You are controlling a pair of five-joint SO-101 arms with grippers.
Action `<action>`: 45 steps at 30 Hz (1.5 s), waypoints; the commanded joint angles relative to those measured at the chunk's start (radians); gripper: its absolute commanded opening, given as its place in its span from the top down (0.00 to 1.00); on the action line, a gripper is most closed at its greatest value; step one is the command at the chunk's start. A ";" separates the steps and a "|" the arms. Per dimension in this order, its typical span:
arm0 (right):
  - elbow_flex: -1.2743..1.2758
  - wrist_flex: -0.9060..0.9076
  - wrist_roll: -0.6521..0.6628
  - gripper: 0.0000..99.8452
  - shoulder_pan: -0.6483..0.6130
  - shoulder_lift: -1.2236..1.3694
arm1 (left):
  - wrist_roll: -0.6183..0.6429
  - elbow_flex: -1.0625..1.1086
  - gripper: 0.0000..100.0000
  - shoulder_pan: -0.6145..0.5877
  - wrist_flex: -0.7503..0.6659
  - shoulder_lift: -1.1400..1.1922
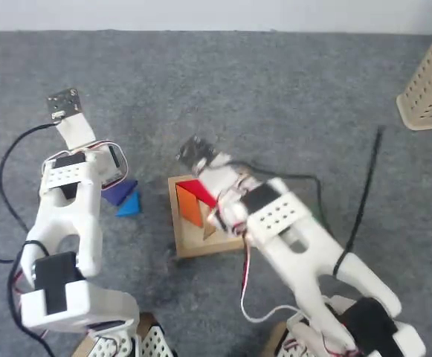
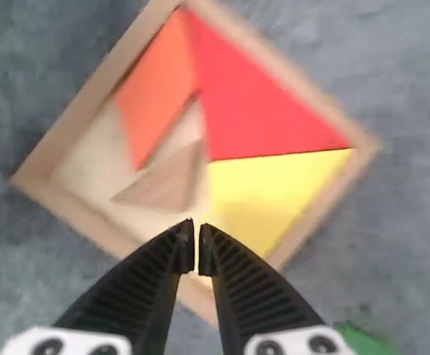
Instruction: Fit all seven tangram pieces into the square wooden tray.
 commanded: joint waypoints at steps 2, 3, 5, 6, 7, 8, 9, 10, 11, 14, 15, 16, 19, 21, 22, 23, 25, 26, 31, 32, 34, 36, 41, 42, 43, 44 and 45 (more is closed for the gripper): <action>-0.018 -0.036 -0.011 0.99 -0.042 0.027 | 0.005 -0.027 0.99 0.006 -0.020 -0.041; -0.028 -0.039 -0.011 0.99 -0.042 0.048 | 0.005 -0.027 0.99 0.006 -0.020 -0.041; -0.041 -0.044 -0.011 0.99 -0.044 0.084 | 0.005 -0.027 0.99 0.006 -0.020 -0.041; -0.051 -0.047 -0.011 0.99 -0.044 0.104 | 0.005 -0.027 0.99 0.006 -0.020 -0.041; -0.063 -0.047 -0.011 0.99 -0.044 0.122 | 0.005 -0.027 0.99 0.006 -0.020 -0.041; -0.075 -0.042 -0.011 0.99 -0.044 0.136 | 0.005 -0.027 0.99 0.006 -0.020 -0.041; -0.087 -0.039 -0.011 0.99 -0.044 0.150 | 0.005 -0.027 0.99 0.006 -0.020 -0.041; -0.097 -0.039 -0.011 0.99 -0.044 0.165 | 0.005 -0.027 0.99 0.006 -0.020 -0.041; -0.104 -0.042 -0.011 0.99 -0.044 0.179 | 0.005 -0.027 0.99 0.006 -0.020 -0.041; -0.137 -0.044 -0.009 0.99 -0.042 0.222 | 0.005 -0.027 0.99 0.006 -0.020 -0.041; -0.147 -0.044 -0.009 0.99 -0.042 0.234 | 0.005 -0.027 0.99 0.006 -0.020 -0.041; -0.158 -0.044 -0.008 0.99 -0.041 0.248 | 0.005 -0.027 0.99 0.006 -0.020 -0.041; -0.189 -0.044 0.026 0.99 -0.031 0.288 | 0.005 -0.027 0.99 0.006 -0.020 -0.041; -0.222 -0.044 0.023 0.99 -0.008 0.312 | 0.005 -0.027 0.99 0.006 -0.020 -0.041; -0.239 -0.044 0.025 0.99 0.004 0.325 | 0.005 -0.027 0.99 0.006 -0.020 -0.041; -0.259 -0.044 0.025 0.99 0.013 0.338 | 0.005 -0.028 0.99 0.006 -0.020 -0.041; -0.296 -0.038 0.026 0.99 0.019 0.366 | 0.005 -0.028 0.99 0.006 -0.020 -0.041; -0.313 -0.038 0.028 0.99 0.019 0.383 | 0.005 -0.028 0.99 0.006 -0.020 -0.041; -0.397 -0.036 0.029 0.99 0.018 0.470 | 0.005 -0.028 0.99 0.006 -0.020 -0.041; -0.410 -0.036 0.029 0.99 0.018 0.486 | 0.005 -0.028 0.99 0.006 -0.020 -0.041; -0.437 -0.036 0.029 0.99 0.016 0.513 | 0.005 -0.030 0.99 0.006 -0.020 -0.041; -0.453 -0.036 0.029 0.99 0.018 0.526 | 0.005 -0.030 0.99 0.006 -0.020 -0.041; -0.448 -0.028 0.023 0.99 0.022 0.466 | 0.005 -0.030 0.99 0.006 -0.020 -0.041; -0.443 -0.013 0.021 0.99 0.022 0.433 | 0.005 -0.030 0.99 0.006 -0.020 -0.041; -0.437 0.001 0.017 0.99 0.019 0.400 | 0.005 -0.031 0.99 0.006 -0.020 -0.041; -0.430 0.008 0.002 0.99 0.015 0.364 | 0.005 -0.031 0.99 0.006 -0.020 -0.041; -0.417 0.007 -0.020 0.99 0.007 0.334 | 0.005 -0.031 0.99 0.006 -0.020 -0.041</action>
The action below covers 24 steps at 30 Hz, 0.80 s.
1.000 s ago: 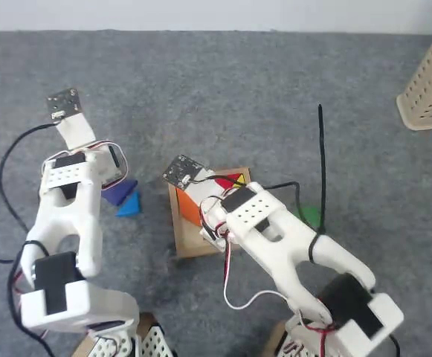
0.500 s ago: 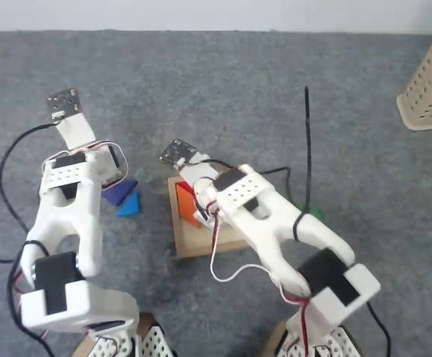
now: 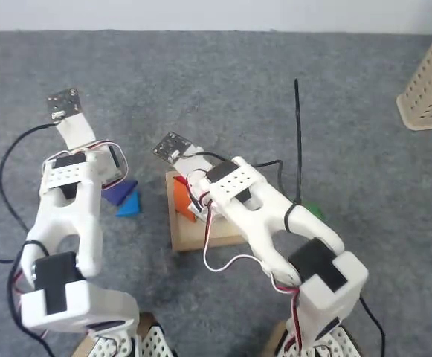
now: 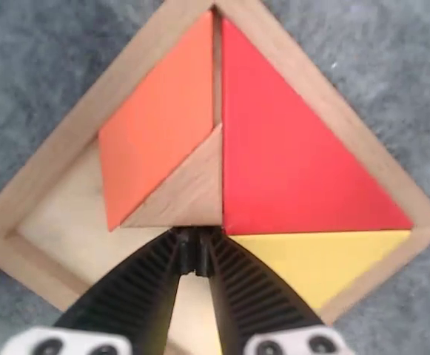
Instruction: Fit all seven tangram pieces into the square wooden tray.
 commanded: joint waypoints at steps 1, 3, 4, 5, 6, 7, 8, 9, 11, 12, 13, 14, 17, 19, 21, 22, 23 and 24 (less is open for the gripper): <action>-0.014 0.012 -0.043 0.99 -0.010 -0.173 | 0.005 -0.031 0.99 0.006 -0.020 -0.041; 0.012 -0.004 -0.046 0.99 -0.038 -0.202 | 0.005 -0.031 0.99 0.006 -0.020 -0.041; 0.020 -0.015 -0.046 0.99 -0.054 -0.202 | 0.005 -0.031 0.99 0.006 -0.020 -0.041; 0.025 -0.024 -0.046 0.99 -0.067 -0.193 | 0.005 -0.031 0.99 0.006 -0.020 -0.041; 0.026 -0.031 -0.046 0.99 -0.076 -0.179 | 0.005 -0.031 0.99 0.006 -0.020 -0.041; 0.023 -0.035 -0.046 0.99 -0.081 -0.157 | 0.005 -0.030 0.99 0.006 -0.020 -0.041; 0.020 -0.036 -0.046 0.99 -0.081 -0.134 | 0.005 -0.028 0.99 0.006 -0.020 -0.041; 0.012 -0.038 -0.046 0.99 -0.081 -0.111 | 0.005 -0.028 0.99 0.006 -0.020 -0.041; -0.008 -0.036 -0.044 0.99 -0.079 -0.067 | 0.005 -0.028 0.99 0.006 -0.020 -0.041; -0.018 -0.035 -0.044 0.99 -0.079 -0.048 | 0.005 -0.028 0.99 0.006 -0.020 -0.041; -0.031 -0.030 -0.044 0.99 -0.081 -0.031 | 0.005 -0.028 0.99 0.006 -0.020 -0.041; -0.038 -0.028 -0.044 0.99 -0.082 -0.018 | 0.005 -0.028 0.99 0.006 -0.020 -0.041; -0.041 -0.019 -0.044 0.99 -0.071 -0.007 | 0.005 -0.028 0.99 0.006 -0.020 -0.041; -0.044 0.019 -0.044 0.99 -0.042 -0.027 | 0.005 -0.028 0.99 0.006 -0.020 -0.041; -0.040 0.028 -0.046 0.99 -0.018 -0.054 | 0.005 -0.030 0.99 0.006 -0.020 -0.041; -0.040 0.033 -0.046 0.99 -0.008 -0.065 | 0.005 -0.031 0.99 0.006 -0.020 -0.041; -0.038 0.036 -0.046 0.99 0.001 -0.076 | 0.005 -0.031 0.99 0.006 -0.020 -0.041; -0.035 0.036 -0.046 0.99 0.008 -0.088 | 0.005 -0.031 0.99 0.006 -0.020 -0.041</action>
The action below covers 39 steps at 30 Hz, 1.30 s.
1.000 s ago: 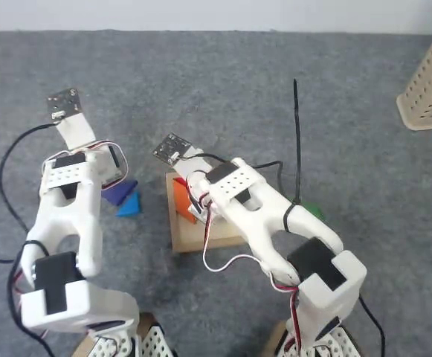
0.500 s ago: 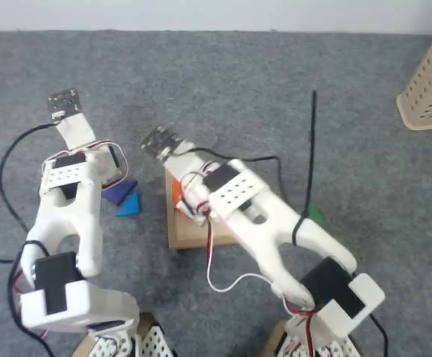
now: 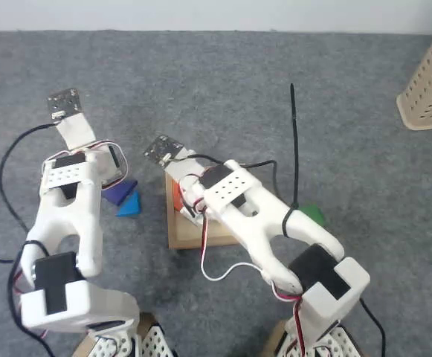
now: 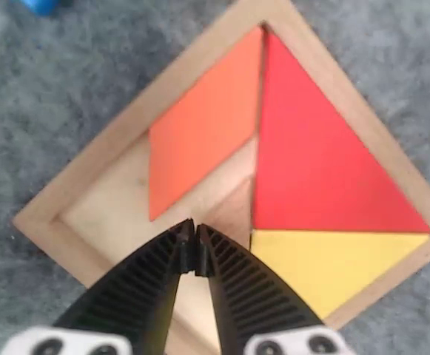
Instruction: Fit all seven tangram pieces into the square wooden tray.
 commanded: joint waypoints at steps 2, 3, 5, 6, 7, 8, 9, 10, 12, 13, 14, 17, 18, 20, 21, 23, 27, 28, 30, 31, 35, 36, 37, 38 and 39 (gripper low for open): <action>-0.034 0.022 -0.009 0.99 0.053 -0.105 | 0.005 -0.031 0.99 0.006 -0.020 -0.041; -0.031 0.022 -0.009 0.99 0.053 -0.107 | 0.005 -0.031 0.99 0.006 -0.020 -0.041; -0.014 0.015 -0.009 0.99 0.051 -0.108 | 0.005 -0.031 0.99 0.006 -0.020 -0.041; -0.006 0.015 -0.009 0.99 0.050 -0.108 | 0.005 -0.031 0.99 0.006 -0.020 -0.041; -0.002 0.015 -0.009 0.99 0.050 -0.108 | 0.005 -0.031 0.99 0.006 -0.020 -0.041; 0.005 0.015 -0.009 0.99 0.051 -0.107 | 0.005 -0.031 0.99 0.006 -0.020 -0.041; 0.009 0.008 -0.008 0.99 0.053 -0.101 | 0.005 -0.031 0.99 0.006 -0.020 -0.041; 0.009 -0.001 -0.008 0.99 0.048 -0.091 | 0.005 -0.031 0.99 0.006 -0.020 -0.041; 0.008 -0.021 -0.008 0.99 0.036 -0.062 | 0.005 -0.031 0.99 0.006 -0.020 -0.041; 0.006 -0.030 -0.008 0.99 0.028 -0.047 | 0.005 -0.031 0.99 0.006 -0.020 -0.041; -0.005 -0.033 -0.008 0.99 0.021 -0.028 | 0.005 -0.031 0.99 0.006 -0.020 -0.041; -0.052 -0.027 -0.008 0.99 0.005 0.021 | 0.005 -0.031 0.99 0.006 -0.020 -0.041; -0.068 -0.027 -0.008 0.99 0.005 0.038 | 0.005 -0.031 0.99 0.006 -0.020 -0.041; -0.095 -0.027 -0.008 0.99 0.005 0.070 | 0.005 -0.031 0.99 0.006 -0.020 -0.041; -0.109 -0.027 -0.008 0.99 0.004 0.085 | 0.005 -0.031 0.99 0.006 -0.020 -0.041; -0.138 -0.027 -0.008 0.99 0.004 0.111 | 0.005 -0.031 0.99 0.006 -0.020 -0.041; -0.187 -0.025 -0.008 0.99 0.004 0.154 | 0.005 -0.031 0.99 0.006 -0.020 -0.041; -0.195 -0.025 -0.008 0.99 0.004 0.162 | 0.005 -0.031 0.99 0.006 -0.020 -0.041; -0.213 -0.025 -0.008 0.99 0.004 0.177 | 0.005 -0.031 0.99 0.006 -0.020 -0.041; -0.222 -0.025 -0.008 0.99 0.004 0.183 | 0.005 -0.031 0.99 0.006 -0.020 -0.041; -0.241 -0.024 -0.009 0.99 0.002 0.183 | 0.005 -0.031 0.99 0.006 -0.020 -0.041; -0.245 -0.008 -0.009 0.99 0.002 0.179 | 0.005 -0.031 0.99 0.006 -0.020 -0.041; -0.256 0.012 -0.014 0.99 0.004 0.163 | 0.005 -0.031 0.99 0.006 -0.020 -0.041; -0.262 0.035 -0.017 0.99 0.004 0.142 | 0.005 -0.031 0.99 0.006 -0.020 -0.041; -0.270 0.061 -0.018 0.99 0.004 0.116 | 0.005 -0.031 0.99 0.006 -0.020 -0.041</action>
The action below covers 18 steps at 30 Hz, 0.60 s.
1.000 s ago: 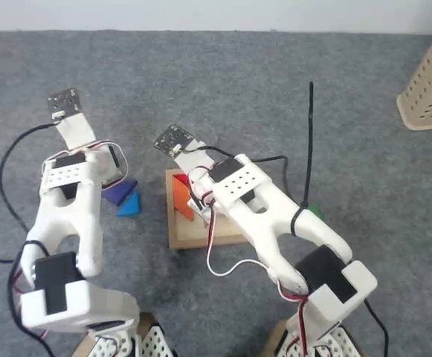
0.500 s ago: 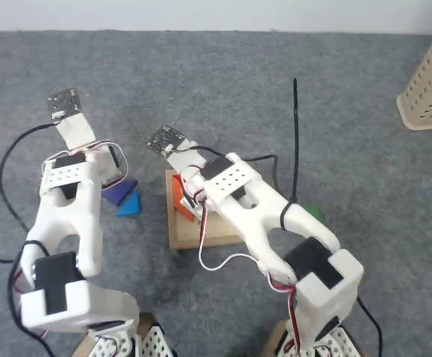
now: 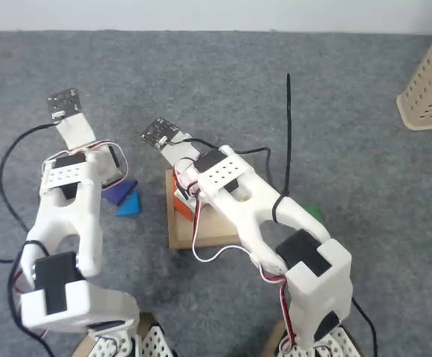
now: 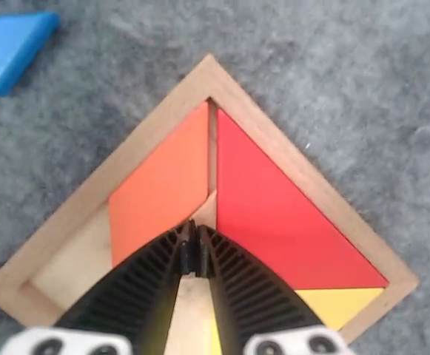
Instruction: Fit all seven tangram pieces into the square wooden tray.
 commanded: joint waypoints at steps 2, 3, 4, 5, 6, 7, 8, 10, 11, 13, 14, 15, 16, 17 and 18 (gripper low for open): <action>-0.052 0.105 -0.020 0.99 -0.008 -0.136 | 0.005 -0.033 0.99 0.006 -0.020 -0.041; -0.048 0.125 -0.032 0.99 -0.005 -0.182 | 0.005 -0.033 0.99 0.006 -0.020 -0.041; -0.044 0.148 -0.052 0.99 -0.004 -0.226 | 0.005 -0.033 0.99 0.006 -0.020 -0.041; -0.040 0.174 -0.063 0.99 0.007 -0.269 | 0.005 -0.033 0.99 0.006 -0.020 -0.041; -0.025 0.194 -0.068 0.99 0.013 -0.312 | 0.005 -0.033 0.99 0.006 -0.020 -0.041; -0.005 0.202 -0.060 0.99 0.018 -0.348 | 0.005 -0.033 0.99 0.006 -0.020 -0.041; 0.023 0.197 -0.055 0.99 0.019 -0.377 | 0.005 -0.031 0.99 0.006 -0.020 -0.041; 0.101 0.122 -0.060 0.99 0.010 -0.400 | 0.005 -0.030 0.99 0.006 -0.020 -0.041; 0.138 0.076 -0.060 0.99 -0.012 -0.397 | 0.005 -0.030 0.99 0.006 -0.020 -0.041; 0.216 -0.030 -0.052 0.99 -0.053 -0.378 | 0.005 -0.028 0.99 0.005 -0.020 -0.041; 0.242 -0.070 -0.051 0.99 -0.071 -0.363 | 0.005 -0.028 0.99 0.003 -0.020 -0.041; 0.249 -0.088 -0.049 0.99 -0.087 -0.346 | 0.005 -0.028 0.99 0.003 -0.020 -0.041; 0.249 -0.088 -0.048 0.99 -0.094 -0.326 | 0.005 -0.028 0.99 0.003 -0.020 -0.041; 0.238 -0.084 -0.048 0.99 -0.094 -0.308 | 0.005 -0.028 0.99 0.003 -0.020 -0.041; 0.224 -0.067 -0.048 0.99 -0.090 -0.289 | 0.005 -0.028 0.99 0.003 -0.020 -0.041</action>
